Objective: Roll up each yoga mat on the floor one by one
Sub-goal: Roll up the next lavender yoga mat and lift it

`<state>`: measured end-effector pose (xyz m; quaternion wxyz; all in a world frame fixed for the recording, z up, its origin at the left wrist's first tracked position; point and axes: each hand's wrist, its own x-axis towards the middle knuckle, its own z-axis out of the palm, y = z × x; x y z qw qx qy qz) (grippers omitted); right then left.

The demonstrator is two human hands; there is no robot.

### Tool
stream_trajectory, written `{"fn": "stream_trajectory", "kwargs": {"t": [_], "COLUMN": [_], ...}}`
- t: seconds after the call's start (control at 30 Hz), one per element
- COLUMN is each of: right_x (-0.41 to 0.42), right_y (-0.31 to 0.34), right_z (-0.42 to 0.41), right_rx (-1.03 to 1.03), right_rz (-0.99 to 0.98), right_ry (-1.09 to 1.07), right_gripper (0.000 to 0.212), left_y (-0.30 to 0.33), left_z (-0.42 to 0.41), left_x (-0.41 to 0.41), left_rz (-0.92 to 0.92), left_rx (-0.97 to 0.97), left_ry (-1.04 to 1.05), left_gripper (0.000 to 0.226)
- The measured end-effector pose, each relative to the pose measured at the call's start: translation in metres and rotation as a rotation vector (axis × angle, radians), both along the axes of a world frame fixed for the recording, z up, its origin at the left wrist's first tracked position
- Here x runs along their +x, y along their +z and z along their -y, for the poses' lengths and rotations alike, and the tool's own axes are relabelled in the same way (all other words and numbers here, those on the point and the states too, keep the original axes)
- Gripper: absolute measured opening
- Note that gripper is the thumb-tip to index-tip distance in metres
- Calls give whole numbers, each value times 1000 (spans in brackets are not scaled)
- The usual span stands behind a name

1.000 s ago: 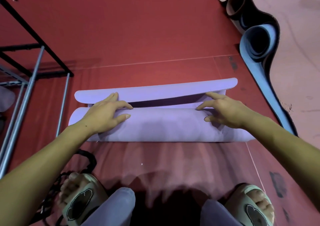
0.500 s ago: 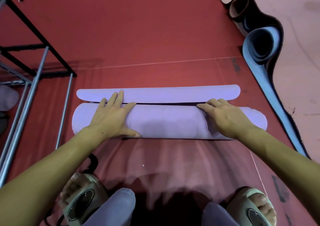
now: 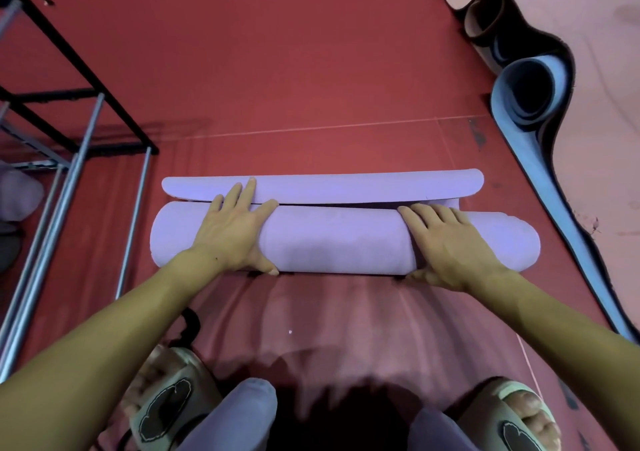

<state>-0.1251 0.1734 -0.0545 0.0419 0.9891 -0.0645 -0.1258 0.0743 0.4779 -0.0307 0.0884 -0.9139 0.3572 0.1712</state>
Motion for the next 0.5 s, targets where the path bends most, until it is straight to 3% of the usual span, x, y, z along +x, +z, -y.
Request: {"fn": "stream_trajectory", "kwargs": {"t": [0.3, 0.5], "right_x": [-8, -23], "right_y": [21, 26], "right_z": [-7, -14], "right_rx": [72, 177], "right_rz": [-139, -327], "right_ry": [-21, -6], "right_gripper": [120, 111], "left_y": [11, 12], "left_z": [-5, -15], "left_x": [1, -9], "left_rz": [-110, -278], "left_rx": [-4, 117], "left_ry": [-55, -77], "left_gripper": [122, 131]}}
